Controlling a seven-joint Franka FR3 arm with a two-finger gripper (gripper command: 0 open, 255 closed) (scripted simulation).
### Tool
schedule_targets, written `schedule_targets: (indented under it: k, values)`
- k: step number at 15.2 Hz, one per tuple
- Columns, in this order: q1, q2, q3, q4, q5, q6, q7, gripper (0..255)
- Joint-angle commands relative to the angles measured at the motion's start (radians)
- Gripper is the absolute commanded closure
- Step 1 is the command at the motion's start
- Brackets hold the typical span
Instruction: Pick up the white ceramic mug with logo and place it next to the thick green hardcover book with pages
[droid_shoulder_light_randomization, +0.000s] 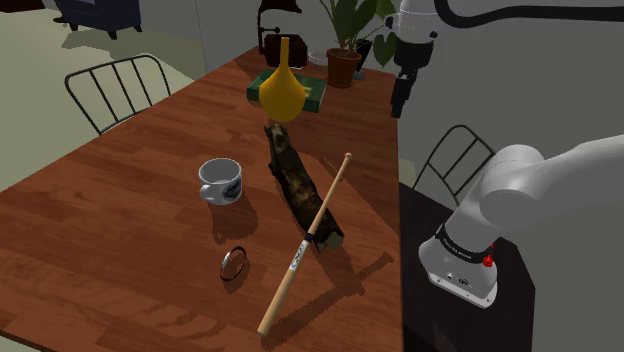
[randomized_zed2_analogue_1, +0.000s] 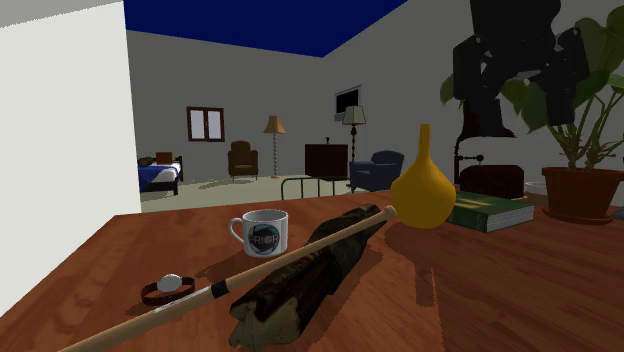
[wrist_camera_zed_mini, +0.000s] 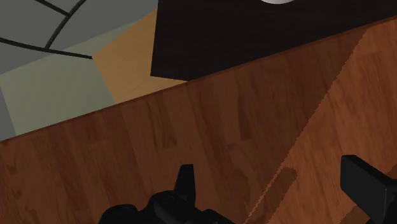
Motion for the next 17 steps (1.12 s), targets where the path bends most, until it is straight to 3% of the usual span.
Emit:
schedule_targets:
  k: [1, 9, 17]
  values:
    - [0.0, 0.0, 0.0, 0.0, 0.0, 0.0, 0.0, 0]
    - [0.035, 0.218, 0.084, 0.033, 0.087, 0.203, 0.121, 0]
    - [0.06, 0.476, 0.162, 0.144, 0.124, 0.376, 0.232, 0]
